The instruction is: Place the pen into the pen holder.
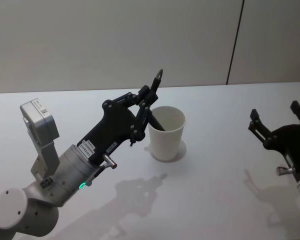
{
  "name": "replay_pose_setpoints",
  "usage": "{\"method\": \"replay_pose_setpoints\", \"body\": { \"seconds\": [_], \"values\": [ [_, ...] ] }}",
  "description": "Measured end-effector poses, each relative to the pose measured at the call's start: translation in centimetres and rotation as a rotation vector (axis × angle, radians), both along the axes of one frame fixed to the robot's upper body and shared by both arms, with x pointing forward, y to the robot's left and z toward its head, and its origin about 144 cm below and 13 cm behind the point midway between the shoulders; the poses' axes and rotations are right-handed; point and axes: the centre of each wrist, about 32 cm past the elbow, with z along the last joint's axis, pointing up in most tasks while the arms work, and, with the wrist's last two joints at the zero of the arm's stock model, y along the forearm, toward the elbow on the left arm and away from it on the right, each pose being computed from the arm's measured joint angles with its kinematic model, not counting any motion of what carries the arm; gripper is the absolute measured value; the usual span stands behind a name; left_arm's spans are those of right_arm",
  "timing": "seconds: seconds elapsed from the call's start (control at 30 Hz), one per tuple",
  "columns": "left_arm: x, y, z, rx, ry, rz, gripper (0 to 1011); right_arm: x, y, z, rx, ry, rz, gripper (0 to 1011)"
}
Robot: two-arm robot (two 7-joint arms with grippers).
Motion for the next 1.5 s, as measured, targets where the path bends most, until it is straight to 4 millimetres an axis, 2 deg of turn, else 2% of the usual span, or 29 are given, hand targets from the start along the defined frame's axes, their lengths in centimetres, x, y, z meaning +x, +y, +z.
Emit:
{"method": "replay_pose_setpoints", "body": {
  "seconds": [0.7, 1.17, 1.5],
  "values": [
    [0.1, 0.0, 0.0, 0.007, -0.006, -0.01, 121, 1.0, -1.2, 0.0, 0.011, 0.056, 0.29, 1002],
    [0.1, 0.0, 0.0, 0.008, -0.007, -0.012, 121, 2.0, -1.3, 0.1, 0.016, 0.08, 0.495, 1002],
    [0.1, 0.0, 0.0, 0.008, -0.007, -0.012, 121, 3.5, -1.0, 0.2, 0.009, 0.094, 0.661, 1002]
  ]
}}
